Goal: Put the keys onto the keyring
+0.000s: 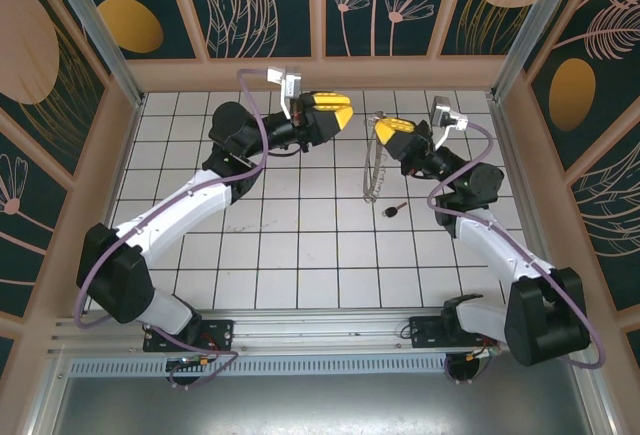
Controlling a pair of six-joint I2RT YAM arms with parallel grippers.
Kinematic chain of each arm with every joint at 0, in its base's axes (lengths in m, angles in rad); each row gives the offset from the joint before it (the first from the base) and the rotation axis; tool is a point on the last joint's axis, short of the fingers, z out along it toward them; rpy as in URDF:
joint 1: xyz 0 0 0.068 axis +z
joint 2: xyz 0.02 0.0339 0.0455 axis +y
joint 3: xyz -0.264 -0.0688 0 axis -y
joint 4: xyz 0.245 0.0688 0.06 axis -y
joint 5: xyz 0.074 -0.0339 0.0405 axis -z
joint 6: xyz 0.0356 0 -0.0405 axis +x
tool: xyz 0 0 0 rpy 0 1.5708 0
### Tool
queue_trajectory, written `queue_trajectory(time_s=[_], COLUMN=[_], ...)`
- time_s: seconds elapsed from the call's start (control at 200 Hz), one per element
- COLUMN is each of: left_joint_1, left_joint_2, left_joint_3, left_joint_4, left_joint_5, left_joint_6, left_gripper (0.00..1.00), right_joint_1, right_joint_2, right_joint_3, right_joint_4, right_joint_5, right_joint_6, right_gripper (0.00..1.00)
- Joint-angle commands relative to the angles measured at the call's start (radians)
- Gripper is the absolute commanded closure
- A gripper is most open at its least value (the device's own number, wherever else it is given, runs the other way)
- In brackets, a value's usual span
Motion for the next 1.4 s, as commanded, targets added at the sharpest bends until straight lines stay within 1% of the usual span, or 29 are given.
queue_trajectory(time_s=[0.0, 0.21, 0.536, 0.741, 0.976, 1.396], left_joint_1=[-0.01, -0.028, -0.035, -0.039, -0.045, -0.054], left_joint_2=[0.035, 0.05, 0.062, 0.063, 0.082, 0.108], left_joint_3=[0.0, -0.008, -0.013, -0.014, -0.009, 0.003], left_joint_4=[0.097, 0.103, 0.094, 0.05, 0.044, 0.047], left_joint_5=[0.049, 0.064, 0.065, 0.065, 0.077, 0.078], left_joint_6=[-0.069, -0.069, -0.061, -0.029, -0.026, -0.029], left_gripper=[0.64, 0.66, 0.65, 0.65, 0.68, 0.76], right_joint_1=[0.022, 0.035, 0.042, 0.042, 0.043, 0.044], right_joint_2=[0.015, 0.03, 0.032, 0.034, 0.034, 0.026], right_joint_3=[0.022, 0.033, 0.033, 0.032, 0.03, 0.028], right_joint_4=[0.105, 0.102, 0.095, 0.09, 0.091, 0.078], right_joint_5=[0.031, 0.036, 0.041, 0.044, 0.043, 0.036], right_joint_6=[0.023, 0.017, 0.011, 0.009, 0.01, 0.002], right_gripper=[1.0, 1.0, 1.0, 1.0, 1.0, 1.0])
